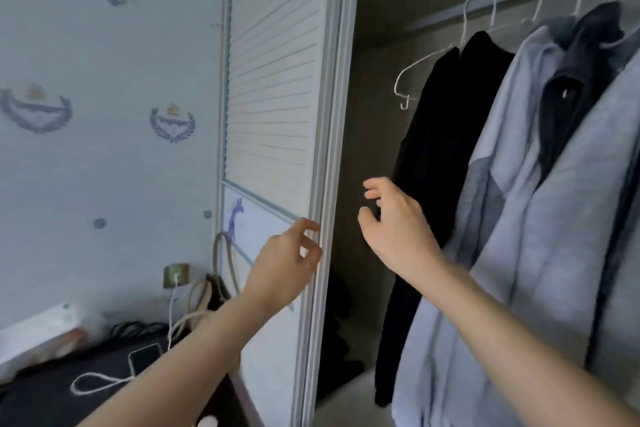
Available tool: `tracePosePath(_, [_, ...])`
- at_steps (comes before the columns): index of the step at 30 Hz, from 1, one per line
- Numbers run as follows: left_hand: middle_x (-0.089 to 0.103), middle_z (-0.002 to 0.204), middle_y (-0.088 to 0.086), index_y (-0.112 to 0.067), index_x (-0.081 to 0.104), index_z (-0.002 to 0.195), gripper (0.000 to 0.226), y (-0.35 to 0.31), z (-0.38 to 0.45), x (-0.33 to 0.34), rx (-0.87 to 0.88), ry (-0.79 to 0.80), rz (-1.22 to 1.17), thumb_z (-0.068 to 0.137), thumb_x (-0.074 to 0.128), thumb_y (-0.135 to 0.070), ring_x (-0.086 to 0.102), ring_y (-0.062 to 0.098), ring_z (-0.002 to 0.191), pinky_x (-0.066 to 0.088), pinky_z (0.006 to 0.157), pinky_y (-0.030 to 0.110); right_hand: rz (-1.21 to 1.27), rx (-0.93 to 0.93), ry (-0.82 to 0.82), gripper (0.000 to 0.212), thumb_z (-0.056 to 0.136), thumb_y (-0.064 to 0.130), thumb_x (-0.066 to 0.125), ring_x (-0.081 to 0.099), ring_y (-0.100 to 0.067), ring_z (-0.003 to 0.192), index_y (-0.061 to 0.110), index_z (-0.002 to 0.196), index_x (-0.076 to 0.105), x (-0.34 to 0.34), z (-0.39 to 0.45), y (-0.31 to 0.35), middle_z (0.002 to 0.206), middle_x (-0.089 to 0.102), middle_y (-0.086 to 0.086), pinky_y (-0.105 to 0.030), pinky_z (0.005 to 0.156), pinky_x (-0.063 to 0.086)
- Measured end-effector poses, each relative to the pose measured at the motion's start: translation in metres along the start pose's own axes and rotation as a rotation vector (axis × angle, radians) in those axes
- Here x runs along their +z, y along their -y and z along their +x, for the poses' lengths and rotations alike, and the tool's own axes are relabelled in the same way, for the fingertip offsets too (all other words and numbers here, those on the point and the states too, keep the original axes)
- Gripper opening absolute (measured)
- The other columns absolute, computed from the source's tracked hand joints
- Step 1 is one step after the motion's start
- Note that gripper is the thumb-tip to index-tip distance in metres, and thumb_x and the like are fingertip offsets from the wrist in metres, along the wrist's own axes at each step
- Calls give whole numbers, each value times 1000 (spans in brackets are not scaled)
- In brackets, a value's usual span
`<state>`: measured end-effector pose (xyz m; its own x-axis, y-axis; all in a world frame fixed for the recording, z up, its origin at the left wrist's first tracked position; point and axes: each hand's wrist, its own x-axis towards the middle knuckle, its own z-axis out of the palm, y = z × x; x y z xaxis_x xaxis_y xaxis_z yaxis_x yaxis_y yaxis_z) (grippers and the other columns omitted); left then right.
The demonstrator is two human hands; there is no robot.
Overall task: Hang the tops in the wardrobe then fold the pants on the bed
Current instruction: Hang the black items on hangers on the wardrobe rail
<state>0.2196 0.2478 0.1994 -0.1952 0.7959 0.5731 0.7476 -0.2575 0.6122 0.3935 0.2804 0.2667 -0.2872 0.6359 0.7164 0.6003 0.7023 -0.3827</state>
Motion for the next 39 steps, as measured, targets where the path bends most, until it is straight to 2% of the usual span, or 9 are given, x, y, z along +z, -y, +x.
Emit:
tracePosePath(3, [68,92,-16,-38,51,117,24,-2,-80,-25,-125,35,62,95,49,-27,68,3,62,58,66,37,116,-68,126,33,94,24,48,54,-15,117,21,127,51,16,-50,22,126,59,5,-36,95,47])
tracePosePath(7, [69,93,-21,-42,47,121,28,-1,-192,-67,-191,42,372,94,48,-37,66,6,81,53,71,34,282,-162,311,35,97,27,46,51,-8,118,23,131,48,39,-123,71,127,57,10,-23,94,41])
tracePosePath(10, [69,91,-24,-43,49,121,27,1,-261,-101,-354,-17,377,94,49,-38,66,1,79,55,71,34,386,-229,404,34,96,27,48,56,-8,109,23,130,51,55,-169,106,120,61,11,-27,93,46])
tracePosePath(14, [70,83,-18,-43,54,110,18,-10,-371,-146,-574,-197,373,94,50,-37,66,-1,69,56,68,34,565,-294,582,31,96,21,52,61,-3,92,17,126,55,73,-239,171,109,65,9,-15,85,45])
tracePosePath(17, [70,77,-24,-50,55,95,12,-33,-483,-174,-789,-370,319,90,50,-40,66,-2,63,56,66,35,681,-353,754,29,96,22,51,62,-10,98,16,124,56,82,-317,231,105,68,6,-32,88,48])
tracePosePath(22, [70,78,-23,-52,55,95,15,-91,-658,-188,-1097,-643,283,85,45,-47,68,2,62,55,62,34,812,-429,1044,29,97,23,49,62,-10,96,19,125,56,76,-448,310,100,69,4,-32,86,49])
tracePosePath(27, [70,74,-17,-45,60,91,18,-158,-816,-186,-1376,-926,299,95,55,-28,68,6,60,58,64,40,829,-583,1292,24,96,25,51,61,-14,91,19,117,60,36,-590,389,93,66,5,-18,74,42])
tracePosePath(31, [71,73,-16,-45,59,92,18,-210,-919,-177,-1526,-1089,256,97,52,-29,69,9,62,59,65,42,813,-714,1486,23,96,22,51,61,-23,101,14,115,61,-4,-694,446,106,68,-5,-33,85,46])
tracePosePath(39, [72,76,-13,-34,61,94,19,-291,-1087,-162,-1787,-1377,150,97,53,-17,69,14,57,58,67,43,692,-950,1791,22,95,24,49,60,-24,98,16,113,59,-60,-859,514,103,66,-4,-36,83,48])
